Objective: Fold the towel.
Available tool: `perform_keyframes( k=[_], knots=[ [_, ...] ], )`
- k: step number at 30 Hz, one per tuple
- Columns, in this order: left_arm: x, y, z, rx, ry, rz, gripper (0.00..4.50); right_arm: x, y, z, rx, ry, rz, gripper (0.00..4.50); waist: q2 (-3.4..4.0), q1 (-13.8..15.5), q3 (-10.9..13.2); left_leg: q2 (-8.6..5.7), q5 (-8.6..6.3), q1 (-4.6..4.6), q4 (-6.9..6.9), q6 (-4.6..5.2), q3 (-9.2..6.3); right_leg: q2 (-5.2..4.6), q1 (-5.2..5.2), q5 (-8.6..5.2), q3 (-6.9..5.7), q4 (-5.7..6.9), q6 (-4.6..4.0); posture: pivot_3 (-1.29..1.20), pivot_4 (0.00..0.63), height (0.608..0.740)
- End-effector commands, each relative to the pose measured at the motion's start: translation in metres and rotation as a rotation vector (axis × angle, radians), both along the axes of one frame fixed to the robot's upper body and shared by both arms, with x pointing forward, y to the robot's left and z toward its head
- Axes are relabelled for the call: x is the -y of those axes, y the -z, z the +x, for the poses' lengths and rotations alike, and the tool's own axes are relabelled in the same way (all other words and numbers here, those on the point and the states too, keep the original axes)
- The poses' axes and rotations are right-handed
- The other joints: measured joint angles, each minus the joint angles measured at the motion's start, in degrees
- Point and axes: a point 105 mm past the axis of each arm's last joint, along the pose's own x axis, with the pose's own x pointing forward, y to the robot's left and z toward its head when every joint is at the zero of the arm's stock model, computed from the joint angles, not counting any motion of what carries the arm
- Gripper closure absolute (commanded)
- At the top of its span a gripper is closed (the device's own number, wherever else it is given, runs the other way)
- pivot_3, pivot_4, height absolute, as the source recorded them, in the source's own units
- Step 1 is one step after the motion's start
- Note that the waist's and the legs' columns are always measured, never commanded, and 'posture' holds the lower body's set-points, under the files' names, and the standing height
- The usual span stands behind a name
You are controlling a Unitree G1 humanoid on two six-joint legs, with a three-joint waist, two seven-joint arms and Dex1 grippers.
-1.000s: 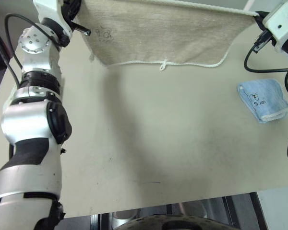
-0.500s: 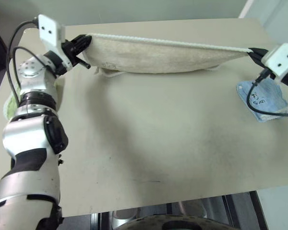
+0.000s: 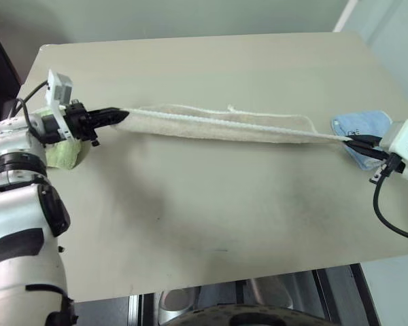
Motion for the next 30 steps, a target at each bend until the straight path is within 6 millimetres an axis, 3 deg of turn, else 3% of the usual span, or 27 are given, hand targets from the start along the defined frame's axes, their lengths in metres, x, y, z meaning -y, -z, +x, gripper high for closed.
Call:
perform_keyframes(
  k=[1, 7, 13, 20, 22, 26, 30],
  knots=[
    [-0.032, -0.002, -0.023, -0.089, -0.037, 0.095, 4.45, 0.018, -0.001, -0.018, -0.093, 0.040, -0.044, 4.50, 0.00, 0.07, 0.00, 0.00, 0.03, 0.07, -0.01, -0.01, -0.02, 0.01, 0.07, 0.00, 0.00, 0.01, -0.04, 0.00, 0.150, 0.740],
    [-0.060, 0.018, -0.053, -0.242, -0.095, 0.163, 4.45, 0.029, 0.018, -0.034, -0.224, 0.028, -0.103, 4.50, -0.05, 0.02, -0.03, -0.03, 0.17, 0.22, 0.02, -0.06, -0.03, 0.03, 0.22, 0.17, 0.04, 0.01, -0.06, 0.00, 0.150, 0.740],
    [-0.060, 0.031, -0.085, -0.381, -0.038, 0.150, 4.45, 0.041, 0.035, -0.055, -0.358, 0.028, -0.180, 4.50, -0.11, 0.01, -0.07, -0.01, 0.25, 0.21, -0.03, -0.10, -0.06, 0.11, 0.17, 0.20, 0.04, 0.01, -0.12, 0.00, 0.150, 0.740],
    [-0.052, 0.020, -0.107, -0.445, 0.025, 0.139, 4.45, 0.056, 0.041, -0.067, -0.423, 0.043, -0.251, 4.50, -0.17, 0.19, -0.10, -0.02, 0.23, 0.20, -0.03, -0.22, -0.10, 0.10, 0.13, 0.16, 0.07, 0.08, -0.29, 0.00, 0.150, 0.740],
    [-0.052, 0.018, -0.111, -0.454, 0.047, 0.203, 4.45, 0.056, 0.040, -0.064, -0.418, 0.041, -0.258, 4.50, -0.18, 0.06, -0.10, -0.02, 0.23, 0.21, -0.05, -0.24, -0.12, 0.13, 0.10, 0.18, 0.07, 0.10, -0.37, 0.00, 0.150, 0.740],
    [-0.043, 0.009, -0.106, -0.426, 0.059, 0.151, 4.45, 0.040, 0.038, -0.051, -0.368, 0.006, -0.193, 4.50, -0.17, -0.04, -0.11, -0.02, 0.23, 0.22, -0.08, -0.27, -0.14, 0.16, 0.04, 0.19, 0.09, 0.14, -0.44, 0.00, 0.150, 0.740],
    [-0.050, 0.012, -0.099, -0.420, 0.020, 0.158, 4.45, 0.028, 0.034, -0.033, -0.287, -0.006, -0.135, 4.50, -0.18, -0.09, -0.11, 0.01, 0.23, 0.17, -0.11, -0.34, -0.16, 0.20, -0.13, 0.17, 0.09, 0.24, -0.51, 0.00, 0.150, 0.740]
  ],
)
